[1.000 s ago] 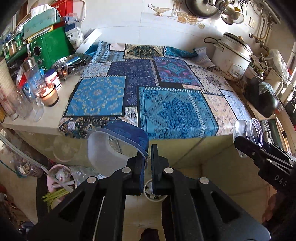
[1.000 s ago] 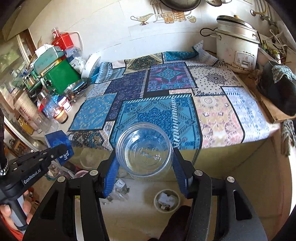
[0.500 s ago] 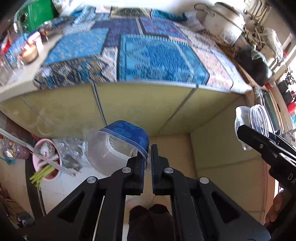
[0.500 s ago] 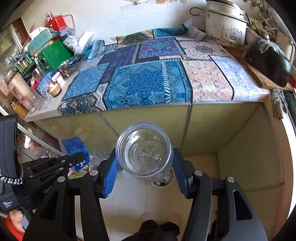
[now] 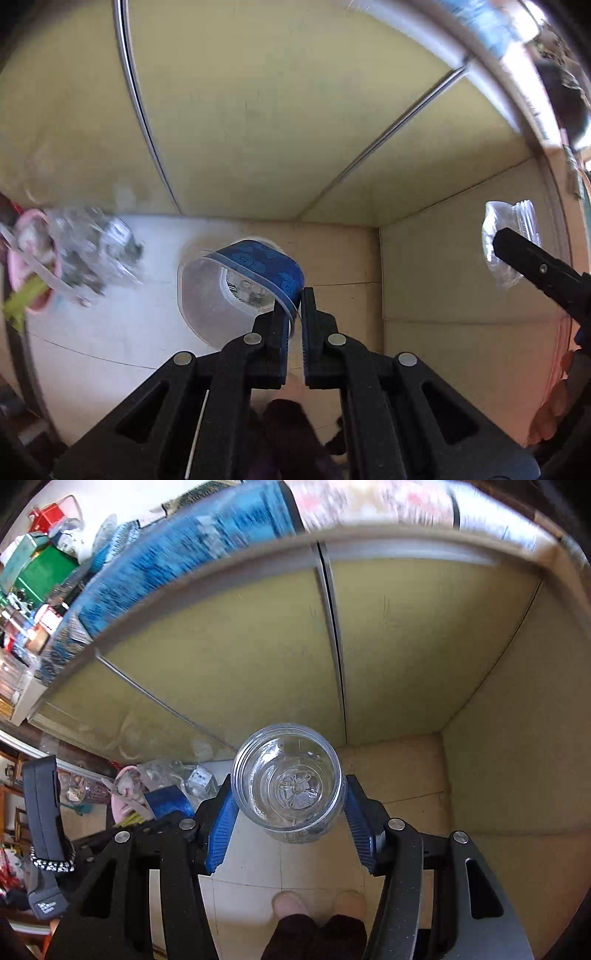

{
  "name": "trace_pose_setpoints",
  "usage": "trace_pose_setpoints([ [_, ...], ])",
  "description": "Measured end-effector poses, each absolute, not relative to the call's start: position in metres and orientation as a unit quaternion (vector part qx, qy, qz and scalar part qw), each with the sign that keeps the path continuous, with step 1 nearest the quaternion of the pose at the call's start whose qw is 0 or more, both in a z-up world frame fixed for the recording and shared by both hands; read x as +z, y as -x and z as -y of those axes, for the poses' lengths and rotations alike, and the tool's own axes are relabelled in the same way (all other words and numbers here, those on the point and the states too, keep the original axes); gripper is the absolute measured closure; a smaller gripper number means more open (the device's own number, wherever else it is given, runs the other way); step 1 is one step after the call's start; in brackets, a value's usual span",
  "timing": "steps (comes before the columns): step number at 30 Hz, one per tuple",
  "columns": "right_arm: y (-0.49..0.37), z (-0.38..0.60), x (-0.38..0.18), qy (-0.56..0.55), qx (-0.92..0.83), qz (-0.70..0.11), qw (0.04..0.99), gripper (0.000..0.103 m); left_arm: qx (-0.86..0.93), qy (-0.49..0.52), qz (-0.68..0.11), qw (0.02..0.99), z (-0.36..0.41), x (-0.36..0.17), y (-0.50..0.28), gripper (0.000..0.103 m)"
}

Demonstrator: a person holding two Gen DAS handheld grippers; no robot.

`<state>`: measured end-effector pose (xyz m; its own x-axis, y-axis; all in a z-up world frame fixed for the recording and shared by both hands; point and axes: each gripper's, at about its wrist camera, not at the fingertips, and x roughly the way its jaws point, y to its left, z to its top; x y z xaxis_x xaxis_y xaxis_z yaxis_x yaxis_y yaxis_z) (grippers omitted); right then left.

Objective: Collect trash
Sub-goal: 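Carry the blue-lidded container and glass jar down over the floor bin with both tools, then open the left tool over the bin while the right tool drops the jar in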

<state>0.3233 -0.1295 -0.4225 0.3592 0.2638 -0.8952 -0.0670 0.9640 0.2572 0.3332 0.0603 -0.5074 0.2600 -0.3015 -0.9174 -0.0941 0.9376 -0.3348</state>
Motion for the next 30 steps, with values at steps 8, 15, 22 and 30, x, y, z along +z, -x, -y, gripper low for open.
trace_pose_setpoints([
  [8, -0.34, 0.124, -0.569, -0.106, 0.108, -0.596, 0.788, 0.051, -0.062, 0.187, -0.614, 0.764, -0.055, -0.646, -0.348, 0.099],
  [15, -0.351, 0.111, -0.653, -0.115, 0.117, -0.614, 0.772, 0.051, -0.062, 0.208, -0.635, 0.741, -0.058, -0.746, -0.358, 0.099],
  [22, -0.373, 0.098, -0.696, -0.123, 0.131, -0.62, 0.764, 0.051, -0.06, 0.22, -0.647, 0.728, -0.06, -0.798, -0.361, 0.087],
  [30, -0.39, 0.09, -0.712, -0.112, 0.145, -0.629, 0.756, 0.051, -0.051, 0.214, -0.642, 0.734, -0.072, -0.802, -0.365, 0.074],
])
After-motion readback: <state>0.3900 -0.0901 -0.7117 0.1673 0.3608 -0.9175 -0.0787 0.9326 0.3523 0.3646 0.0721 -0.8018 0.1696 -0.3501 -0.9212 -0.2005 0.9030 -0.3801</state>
